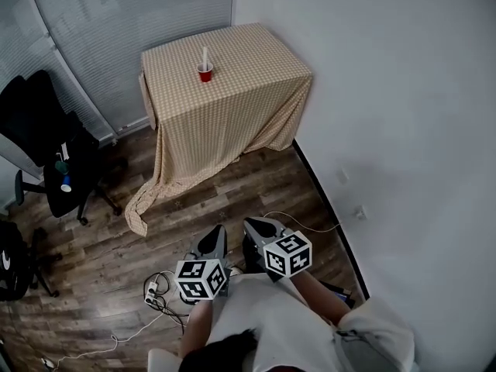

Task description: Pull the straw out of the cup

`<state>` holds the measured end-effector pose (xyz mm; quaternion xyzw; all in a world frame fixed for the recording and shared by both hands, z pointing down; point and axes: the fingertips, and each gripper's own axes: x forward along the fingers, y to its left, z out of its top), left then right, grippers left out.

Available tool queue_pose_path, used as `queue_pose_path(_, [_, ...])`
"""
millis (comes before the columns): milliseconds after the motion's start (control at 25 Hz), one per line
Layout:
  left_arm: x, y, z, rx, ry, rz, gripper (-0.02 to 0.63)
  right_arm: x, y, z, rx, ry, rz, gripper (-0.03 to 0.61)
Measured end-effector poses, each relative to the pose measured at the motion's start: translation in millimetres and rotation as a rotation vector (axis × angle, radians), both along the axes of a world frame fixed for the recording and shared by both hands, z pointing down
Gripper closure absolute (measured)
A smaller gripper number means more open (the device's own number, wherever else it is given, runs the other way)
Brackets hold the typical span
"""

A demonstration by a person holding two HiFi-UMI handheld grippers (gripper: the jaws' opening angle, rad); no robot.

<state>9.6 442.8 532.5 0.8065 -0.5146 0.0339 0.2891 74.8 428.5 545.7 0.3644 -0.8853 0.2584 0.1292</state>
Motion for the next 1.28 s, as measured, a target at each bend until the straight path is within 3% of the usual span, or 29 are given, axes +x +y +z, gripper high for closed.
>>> queue_pose_path(320, [7.6, -44.0, 10.0, -0.047, 0.008, -0.01, 0.6, 5.4, -51.1, 5.9, 0.01, 0.034, 0.01, 0.575])
queue_pose_path(760, [11.2, -112.6, 22.6, -0.107, 0.029, -0.041, 0.6, 3.7, -118.8, 22.3, -0.044, 0.055, -0.061, 0.576])
queue_pose_path(1000, [31.0, -154.5, 12.4, -0.076, 0.088, -0.032, 0.6, -2.6, -156.4, 13.8, -0.029, 0.032, -0.144, 0.575])
queue_pose_path(1160, [36.6, -183.6, 9.3, -0.073, 0.078, -0.02, 0.599, -3.0, -188.4, 8.1, -0.035, -0.008, -0.151, 0.575])
queue_pose_path(1280, [42.3, -204.8, 0.9, -0.024, 0.105, -0.038, 0.598, 5.3, -209.6, 5.6, -0.024, -0.017, -0.171, 0.576])
